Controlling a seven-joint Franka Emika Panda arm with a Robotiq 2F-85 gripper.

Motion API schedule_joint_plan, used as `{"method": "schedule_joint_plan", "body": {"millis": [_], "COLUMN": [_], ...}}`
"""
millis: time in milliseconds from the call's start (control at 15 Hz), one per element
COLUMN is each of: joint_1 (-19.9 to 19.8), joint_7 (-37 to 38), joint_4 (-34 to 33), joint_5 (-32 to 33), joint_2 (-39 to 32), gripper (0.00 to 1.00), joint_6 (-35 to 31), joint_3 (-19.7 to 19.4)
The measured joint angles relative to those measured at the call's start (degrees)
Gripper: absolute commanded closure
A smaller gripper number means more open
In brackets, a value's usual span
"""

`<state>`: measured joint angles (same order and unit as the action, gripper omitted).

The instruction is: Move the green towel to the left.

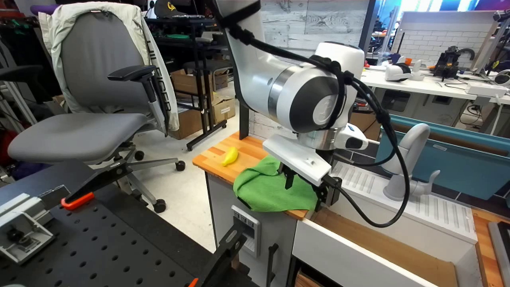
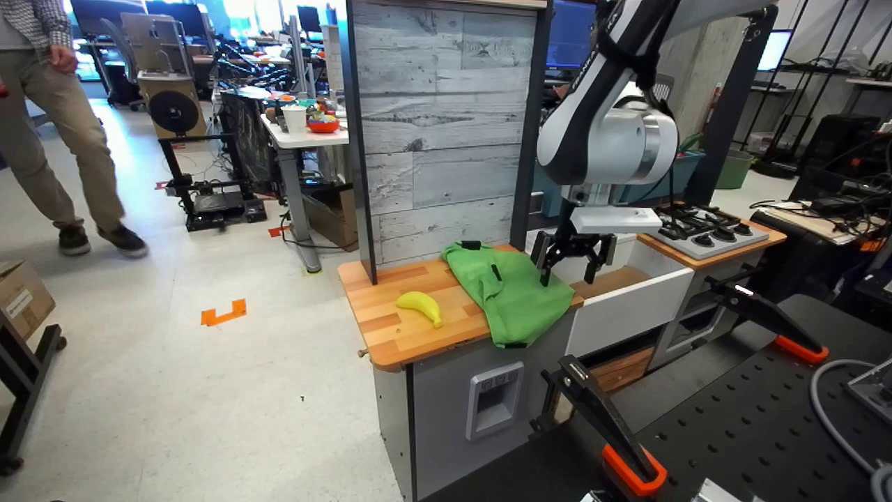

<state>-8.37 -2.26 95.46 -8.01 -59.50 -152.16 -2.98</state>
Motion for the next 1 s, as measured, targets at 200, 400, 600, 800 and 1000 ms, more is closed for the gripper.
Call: {"method": "schedule_joint_plan", "body": {"millis": [200,400,600,800,1000], "joint_1": [0.8,1.7,2.3,2.3,2.2], "joint_7": [1.5,2.2,2.4,2.4,2.4], "joint_4": [-2.4,-4.2,-5.5,-6.2,-6.6], "joint_5": [1.8,2.9,3.7,4.4,4.5], "joint_2": [-2.2,-3.4,-3.6,-3.7,-3.7], "gripper": [0.33,0.57,0.79,0.99,0.99], "joint_6": [0.4,1.3,2.9,3.7,4.1], "joint_3": [-0.8,-1.4,-1.8,-2.5,-3.1]}}
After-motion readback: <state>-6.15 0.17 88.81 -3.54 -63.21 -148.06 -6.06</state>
